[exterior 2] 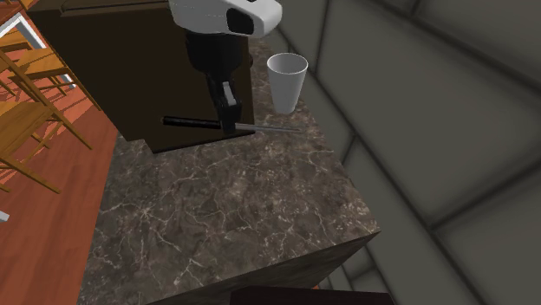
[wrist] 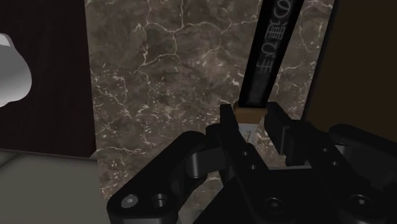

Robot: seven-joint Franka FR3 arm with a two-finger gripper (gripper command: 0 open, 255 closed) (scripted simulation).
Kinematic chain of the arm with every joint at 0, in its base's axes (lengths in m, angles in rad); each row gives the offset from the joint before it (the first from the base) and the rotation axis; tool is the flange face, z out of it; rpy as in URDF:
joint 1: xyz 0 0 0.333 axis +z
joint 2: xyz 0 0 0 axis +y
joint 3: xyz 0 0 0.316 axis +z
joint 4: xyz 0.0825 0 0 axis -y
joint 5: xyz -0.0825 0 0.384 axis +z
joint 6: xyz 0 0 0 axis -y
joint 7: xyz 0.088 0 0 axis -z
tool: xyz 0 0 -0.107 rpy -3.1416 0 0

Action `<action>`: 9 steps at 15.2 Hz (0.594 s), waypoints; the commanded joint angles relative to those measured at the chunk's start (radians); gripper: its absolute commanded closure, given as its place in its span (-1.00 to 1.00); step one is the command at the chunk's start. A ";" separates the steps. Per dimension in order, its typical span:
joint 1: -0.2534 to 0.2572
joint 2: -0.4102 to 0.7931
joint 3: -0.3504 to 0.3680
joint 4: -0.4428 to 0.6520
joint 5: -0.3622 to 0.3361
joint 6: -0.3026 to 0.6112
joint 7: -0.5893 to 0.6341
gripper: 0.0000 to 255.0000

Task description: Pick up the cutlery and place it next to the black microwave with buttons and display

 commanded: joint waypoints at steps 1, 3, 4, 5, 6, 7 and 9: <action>0.002 0.005 0.003 -0.023 -0.001 0.028 0.002 1.00; 0.002 0.009 0.004 -0.047 -0.002 0.055 0.002 1.00; 0.003 0.011 0.005 -0.058 -0.003 0.068 0.002 1.00; 0.003 0.013 0.006 -0.069 -0.004 0.082 0.002 1.00; 0.003 0.016 0.007 -0.080 -0.005 0.095 0.003 1.00; 0.004 0.019 0.008 -0.091 -0.006 0.108 0.003 1.00; 0.004 0.026 0.009 -0.111 -0.008 0.135 0.004 1.00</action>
